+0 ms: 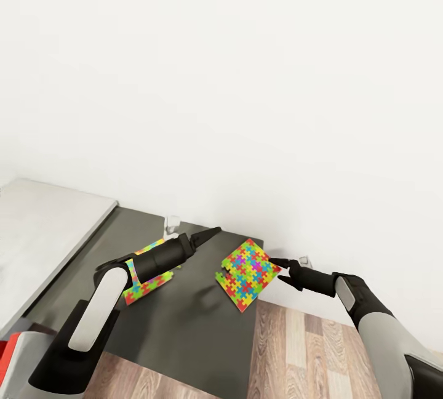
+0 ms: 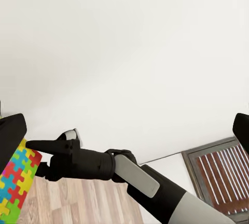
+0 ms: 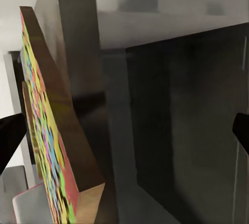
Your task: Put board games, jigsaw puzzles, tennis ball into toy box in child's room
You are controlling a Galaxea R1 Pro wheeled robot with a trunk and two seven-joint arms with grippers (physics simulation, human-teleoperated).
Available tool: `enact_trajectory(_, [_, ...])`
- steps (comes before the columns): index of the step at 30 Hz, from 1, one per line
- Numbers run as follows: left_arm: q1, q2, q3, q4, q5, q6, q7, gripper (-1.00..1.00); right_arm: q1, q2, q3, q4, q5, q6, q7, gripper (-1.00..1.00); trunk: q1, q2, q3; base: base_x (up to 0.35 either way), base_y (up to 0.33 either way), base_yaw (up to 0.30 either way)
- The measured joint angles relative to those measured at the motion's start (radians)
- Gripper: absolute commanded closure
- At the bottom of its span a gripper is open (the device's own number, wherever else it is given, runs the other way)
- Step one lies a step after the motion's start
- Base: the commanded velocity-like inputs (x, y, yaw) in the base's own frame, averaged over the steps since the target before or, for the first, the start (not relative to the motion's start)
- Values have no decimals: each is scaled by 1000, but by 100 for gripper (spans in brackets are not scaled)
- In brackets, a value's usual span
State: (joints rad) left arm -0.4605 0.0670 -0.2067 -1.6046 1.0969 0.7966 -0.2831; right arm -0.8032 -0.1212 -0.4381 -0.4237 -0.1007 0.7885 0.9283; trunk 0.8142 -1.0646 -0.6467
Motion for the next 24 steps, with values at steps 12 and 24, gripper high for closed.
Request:
enact_trajectory(12, [0,0,0,0,0,0,0,-100,3,5,0,0,-5,4,0,100,0,0,1,0,0,21])
enact_trajectory(24, [0,0,0,0,0,0,0,-100,3,10,2,-1,-10,8,-2,100,0,0,1,0,0,1])
